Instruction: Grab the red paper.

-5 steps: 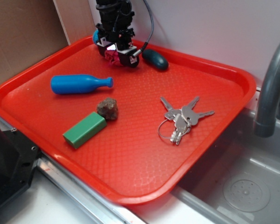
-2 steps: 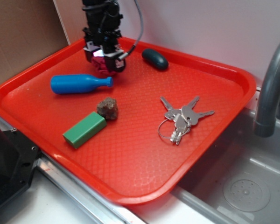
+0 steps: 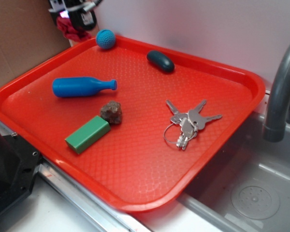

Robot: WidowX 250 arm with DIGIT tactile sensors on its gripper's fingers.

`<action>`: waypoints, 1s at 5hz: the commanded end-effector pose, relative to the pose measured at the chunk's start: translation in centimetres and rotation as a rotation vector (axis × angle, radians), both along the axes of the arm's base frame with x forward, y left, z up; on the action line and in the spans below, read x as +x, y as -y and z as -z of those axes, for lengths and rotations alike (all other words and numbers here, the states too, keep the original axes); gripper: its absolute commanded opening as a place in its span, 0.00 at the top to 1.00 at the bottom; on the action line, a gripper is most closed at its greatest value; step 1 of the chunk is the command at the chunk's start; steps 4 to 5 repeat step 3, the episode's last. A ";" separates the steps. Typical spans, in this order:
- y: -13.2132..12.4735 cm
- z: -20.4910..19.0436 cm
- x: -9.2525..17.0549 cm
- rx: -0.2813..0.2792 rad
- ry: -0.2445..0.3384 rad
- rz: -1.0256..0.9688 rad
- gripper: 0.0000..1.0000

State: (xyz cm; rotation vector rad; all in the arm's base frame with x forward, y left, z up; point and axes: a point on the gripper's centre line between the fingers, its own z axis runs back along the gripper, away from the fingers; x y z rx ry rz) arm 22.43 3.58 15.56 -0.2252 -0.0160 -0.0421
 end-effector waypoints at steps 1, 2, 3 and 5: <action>1.3 -5.9 0.7 -0.015 0.124 0.111 1.00; 2.5 -6.7 0.7 0.042 0.137 0.118 1.00; 3.0 -6.2 1.6 0.097 0.087 0.152 1.00; 3.0 -6.2 1.6 0.097 0.087 0.152 1.00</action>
